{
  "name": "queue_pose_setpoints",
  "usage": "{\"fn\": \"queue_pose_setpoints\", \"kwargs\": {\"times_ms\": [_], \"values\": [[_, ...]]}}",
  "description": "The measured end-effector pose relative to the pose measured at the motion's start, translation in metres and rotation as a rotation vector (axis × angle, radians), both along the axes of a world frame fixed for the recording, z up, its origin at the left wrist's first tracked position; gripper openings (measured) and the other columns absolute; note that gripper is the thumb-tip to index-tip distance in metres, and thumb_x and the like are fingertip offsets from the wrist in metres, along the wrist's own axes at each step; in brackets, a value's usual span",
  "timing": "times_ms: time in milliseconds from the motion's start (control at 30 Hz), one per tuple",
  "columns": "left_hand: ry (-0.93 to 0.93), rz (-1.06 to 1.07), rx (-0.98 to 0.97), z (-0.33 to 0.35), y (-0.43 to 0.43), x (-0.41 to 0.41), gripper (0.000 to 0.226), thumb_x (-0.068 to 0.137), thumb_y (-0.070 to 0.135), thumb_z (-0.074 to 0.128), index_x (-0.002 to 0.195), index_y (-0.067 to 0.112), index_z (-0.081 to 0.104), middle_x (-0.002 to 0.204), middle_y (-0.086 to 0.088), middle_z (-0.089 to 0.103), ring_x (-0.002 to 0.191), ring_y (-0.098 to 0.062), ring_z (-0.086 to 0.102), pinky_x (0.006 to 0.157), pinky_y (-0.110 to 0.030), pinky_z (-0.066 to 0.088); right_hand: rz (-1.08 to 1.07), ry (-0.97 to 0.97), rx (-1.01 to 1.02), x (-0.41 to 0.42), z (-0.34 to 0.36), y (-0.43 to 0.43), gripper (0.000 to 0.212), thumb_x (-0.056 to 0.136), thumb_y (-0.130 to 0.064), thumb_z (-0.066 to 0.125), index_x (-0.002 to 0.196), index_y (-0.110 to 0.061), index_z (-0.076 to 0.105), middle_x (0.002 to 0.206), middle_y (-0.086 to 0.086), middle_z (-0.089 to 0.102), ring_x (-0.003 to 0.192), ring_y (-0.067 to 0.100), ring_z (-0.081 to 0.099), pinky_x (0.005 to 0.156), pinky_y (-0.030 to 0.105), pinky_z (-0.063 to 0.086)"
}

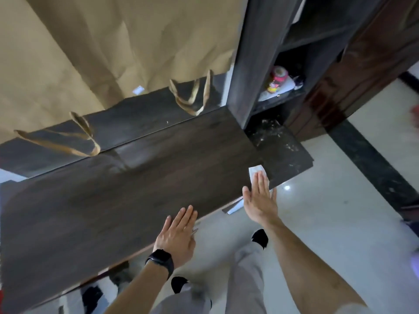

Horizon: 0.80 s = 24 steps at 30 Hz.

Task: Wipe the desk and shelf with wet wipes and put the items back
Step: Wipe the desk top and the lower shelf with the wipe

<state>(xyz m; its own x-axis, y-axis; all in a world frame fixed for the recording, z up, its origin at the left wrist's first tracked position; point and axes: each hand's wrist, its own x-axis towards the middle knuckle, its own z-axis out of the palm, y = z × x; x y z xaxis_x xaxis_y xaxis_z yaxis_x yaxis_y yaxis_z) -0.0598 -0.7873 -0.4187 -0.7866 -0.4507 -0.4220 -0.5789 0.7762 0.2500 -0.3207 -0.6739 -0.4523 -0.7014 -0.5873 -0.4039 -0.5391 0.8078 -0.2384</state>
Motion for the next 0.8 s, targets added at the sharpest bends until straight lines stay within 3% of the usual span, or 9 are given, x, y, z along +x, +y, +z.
{"fn": "queue_pose_setpoints", "kwargs": {"times_ms": [100, 167, 200, 267, 333, 500, 567, 633, 800], "values": [[0.006, -0.089, 0.013, -0.007, 0.008, -0.036, 0.063, 0.086, 0.039, 0.036, 0.145, 0.019, 0.044, 0.155, 0.003, 0.030, 0.140, -0.019, 0.040, 0.108, -0.043, 0.031, -0.003, 0.054, -0.030, -0.015, -0.003, -0.001, 0.068, 0.098, -0.049, 0.004, 0.157, -0.019, -0.005, 0.163, 0.001, -0.021, 0.149, 0.013, -0.021, 0.123, 0.049, 0.003], [0.018, -0.087, 0.007, -0.006, 0.010, -0.060, 0.060, 0.085, 0.043, 0.037, 0.136, 0.019, 0.056, 0.148, 0.003, 0.045, 0.131, -0.017, 0.051, 0.101, -0.042, 0.043, -0.025, 0.077, -0.077, -0.026, 0.001, -0.004, 0.064, 0.103, -0.046, 0.010, 0.155, -0.018, -0.014, 0.164, -0.001, -0.020, 0.150, 0.012, -0.017, 0.124, 0.047, 0.002], [0.016, -0.060, 0.002, -0.005, 0.012, -0.072, 0.061, 0.088, 0.044, 0.033, 0.140, 0.019, 0.052, 0.151, 0.003, 0.041, 0.135, -0.015, 0.046, 0.104, -0.042, 0.040, -0.027, 0.086, -0.093, -0.034, 0.001, -0.006, 0.064, 0.103, -0.046, 0.011, 0.155, -0.017, -0.014, 0.164, 0.000, -0.018, 0.151, 0.013, -0.015, 0.124, 0.047, 0.003], [0.040, -0.058, -0.021, -0.007, 0.013, -0.097, 0.068, 0.092, 0.047, 0.013, 0.154, 0.020, 0.018, 0.160, 0.008, 0.005, 0.147, -0.010, 0.007, 0.117, -0.040, 0.011, -0.012, 0.079, -0.110, -0.052, -0.002, -0.013, 0.065, 0.103, -0.045, 0.012, 0.156, -0.015, -0.011, 0.165, 0.002, -0.012, 0.152, 0.016, -0.008, 0.124, 0.048, 0.006], [0.043, -0.046, 0.000, -0.008, 0.014, -0.122, 0.072, 0.088, 0.051, -0.002, 0.154, 0.021, -0.006, 0.156, 0.012, -0.017, 0.145, -0.008, -0.016, 0.116, -0.036, -0.009, 0.029, 0.063, -0.121, -0.070, -0.004, -0.022, 0.065, 0.103, -0.046, 0.011, 0.156, -0.016, -0.010, 0.166, 0.000, -0.009, 0.153, 0.016, -0.001, 0.123, 0.048, 0.008], [0.110, 0.095, -0.066, -0.016, 0.020, -0.181, 0.068, 0.095, 0.049, 0.012, 0.155, 0.019, 0.017, 0.160, 0.008, 0.004, 0.150, -0.015, 0.005, 0.117, -0.038, 0.001, 0.373, 0.087, -0.214, -0.111, -0.007, -0.041, 0.061, 0.103, -0.046, 0.011, 0.157, -0.025, -0.007, 0.165, -0.004, -0.012, 0.153, 0.016, -0.004, 0.123, 0.048, 0.006], [0.130, 0.182, -0.110, -0.021, 0.029, -0.205, 0.063, 0.096, 0.045, 0.021, 0.152, 0.016, 0.030, 0.159, 0.006, 0.015, 0.148, -0.018, 0.018, 0.117, -0.041, 0.012, 0.460, -0.002, -0.299, -0.131, -0.012, -0.054, 0.060, 0.104, -0.045, 0.016, 0.158, -0.024, -0.002, 0.165, -0.005, -0.011, 0.153, 0.017, -0.003, 0.123, 0.047, 0.008], [0.138, 0.266, -0.118, -0.024, 0.035, -0.230, 0.062, 0.097, 0.043, 0.024, 0.152, 0.017, 0.030, 0.159, 0.006, 0.015, 0.148, -0.015, 0.013, 0.117, -0.040, 0.014, 0.423, -0.164, -0.404, -0.145, -0.019, -0.068, 0.061, 0.104, -0.042, 0.018, 0.158, -0.020, -0.002, 0.166, -0.003, -0.009, 0.153, 0.016, 0.004, 0.123, 0.040, 0.014], [0.148, 0.379, -0.193, -0.032, 0.041, -0.292, 0.058, 0.101, 0.041, 0.021, 0.155, 0.020, 0.022, 0.161, 0.008, 0.009, 0.150, -0.011, 0.000, 0.120, -0.041, 0.006, 0.149, -0.819, -0.699, -0.165, -0.030, -0.037, 0.056, 0.107, -0.038, 0.017, 0.158, -0.023, 0.001, 0.166, -0.011, 0.002, 0.148, -0.006, 0.004, 0.124, 0.030, 0.011]]}}
